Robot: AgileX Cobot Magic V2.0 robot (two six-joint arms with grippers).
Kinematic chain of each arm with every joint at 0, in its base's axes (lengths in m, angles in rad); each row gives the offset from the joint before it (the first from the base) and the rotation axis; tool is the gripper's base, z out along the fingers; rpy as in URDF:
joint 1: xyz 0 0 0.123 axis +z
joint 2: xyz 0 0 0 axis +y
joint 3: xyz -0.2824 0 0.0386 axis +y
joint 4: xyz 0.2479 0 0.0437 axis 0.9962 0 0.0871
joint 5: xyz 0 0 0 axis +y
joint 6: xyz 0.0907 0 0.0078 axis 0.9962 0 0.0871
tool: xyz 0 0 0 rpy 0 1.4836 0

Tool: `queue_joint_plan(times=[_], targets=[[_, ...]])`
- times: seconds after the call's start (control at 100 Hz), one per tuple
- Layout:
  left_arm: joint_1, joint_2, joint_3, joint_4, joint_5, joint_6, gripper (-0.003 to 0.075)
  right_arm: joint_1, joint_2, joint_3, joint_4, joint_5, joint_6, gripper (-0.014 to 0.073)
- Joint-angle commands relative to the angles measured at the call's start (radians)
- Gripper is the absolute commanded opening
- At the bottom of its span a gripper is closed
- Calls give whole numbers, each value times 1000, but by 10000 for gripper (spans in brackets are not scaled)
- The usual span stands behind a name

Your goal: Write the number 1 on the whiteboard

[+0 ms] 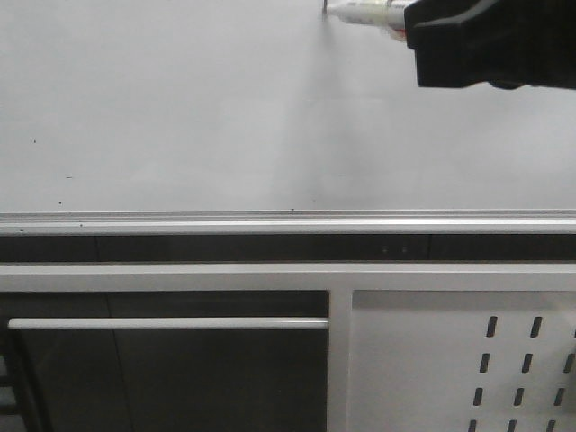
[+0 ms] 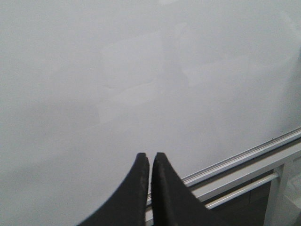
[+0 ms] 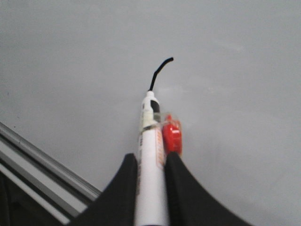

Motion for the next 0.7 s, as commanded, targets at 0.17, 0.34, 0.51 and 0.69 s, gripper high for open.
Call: queue_joint_plan(times=[0.17,0.34,0.51,0.69], targets=[[-6,2,-26,46,-36,-10,-18,-10,-7,-22,39,-13,-5,-71],[-6,2,-26,46,-38,-10,-18,-10,-7,-22,45,26,-5,-71],[-6,2,-26,46,-46,-12,-18,-10,-7,-22,64,31,-5,-71],[-6,2,-26,46,-50,-16,-18,-10,-7,-22,69,70,-5,-71]])
